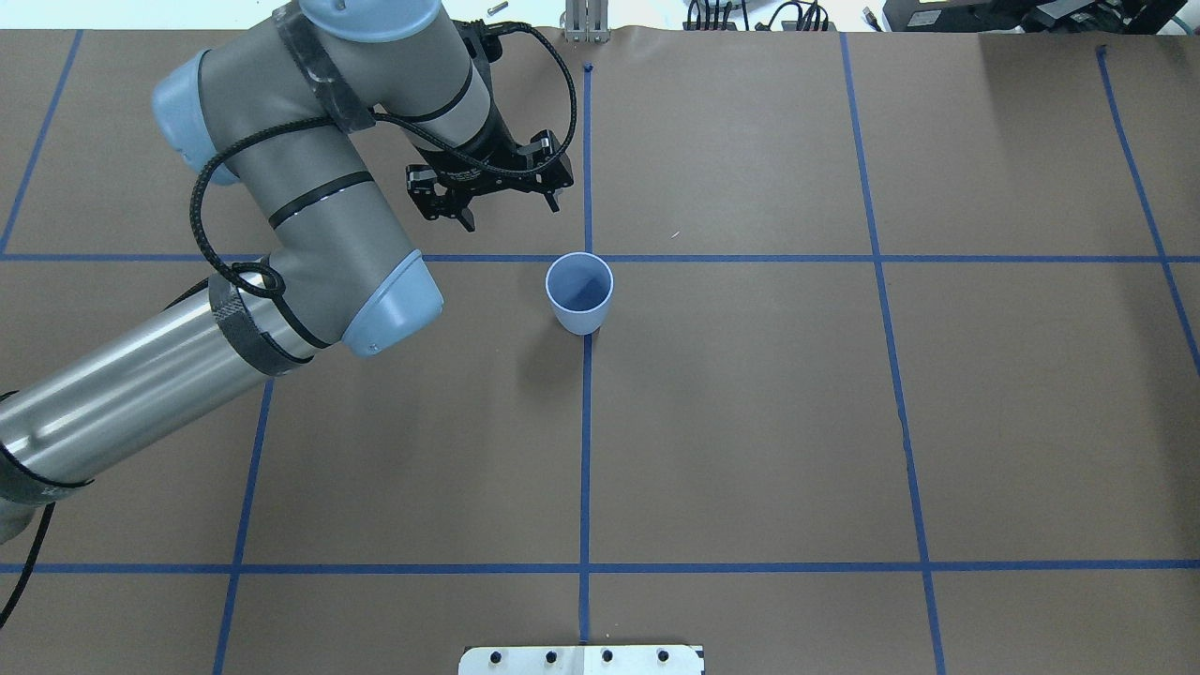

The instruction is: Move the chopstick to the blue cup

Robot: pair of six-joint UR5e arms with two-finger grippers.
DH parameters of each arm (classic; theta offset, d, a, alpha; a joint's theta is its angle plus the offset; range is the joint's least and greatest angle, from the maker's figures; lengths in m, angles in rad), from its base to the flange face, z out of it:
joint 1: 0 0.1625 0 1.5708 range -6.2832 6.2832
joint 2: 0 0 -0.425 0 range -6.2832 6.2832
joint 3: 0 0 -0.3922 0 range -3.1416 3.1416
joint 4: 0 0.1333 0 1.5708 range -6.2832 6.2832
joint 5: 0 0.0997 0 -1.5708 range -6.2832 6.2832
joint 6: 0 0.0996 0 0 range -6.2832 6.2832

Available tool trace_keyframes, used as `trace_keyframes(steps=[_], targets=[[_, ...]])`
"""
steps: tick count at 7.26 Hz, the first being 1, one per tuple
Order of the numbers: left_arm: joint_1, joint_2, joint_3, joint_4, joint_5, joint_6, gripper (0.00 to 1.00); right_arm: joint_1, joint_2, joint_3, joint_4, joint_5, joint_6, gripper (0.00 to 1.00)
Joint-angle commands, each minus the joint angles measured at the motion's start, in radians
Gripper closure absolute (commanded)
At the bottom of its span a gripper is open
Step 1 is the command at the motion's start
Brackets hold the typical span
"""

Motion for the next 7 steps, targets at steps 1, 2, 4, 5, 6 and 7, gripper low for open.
trace_keyframes(steps=[1,2,4,5,6,7], targets=[[0.0,0.016,-0.009,0.0,0.0,0.0,0.02,0.0,0.004,-0.056,0.137,0.003,0.003,0.0],[0.001,0.021,-0.009,0.0,0.0,0.0,0.02,0.0,0.004,-0.051,0.142,0.01,-0.005,0.0],[0.001,0.039,-0.021,-0.002,0.0,0.002,0.02,-0.007,0.001,-0.049,0.201,0.024,-0.013,0.0],[0.001,0.039,-0.021,-0.002,0.0,0.0,0.02,-0.027,0.0,-0.051,0.204,0.035,-0.016,0.0],[0.004,0.039,-0.021,-0.002,0.002,0.0,0.02,-0.046,0.0,-0.051,0.207,0.041,-0.016,0.0],[0.005,0.049,-0.023,-0.002,0.002,0.002,0.02,-0.056,0.0,-0.051,0.208,0.069,-0.017,0.01]])
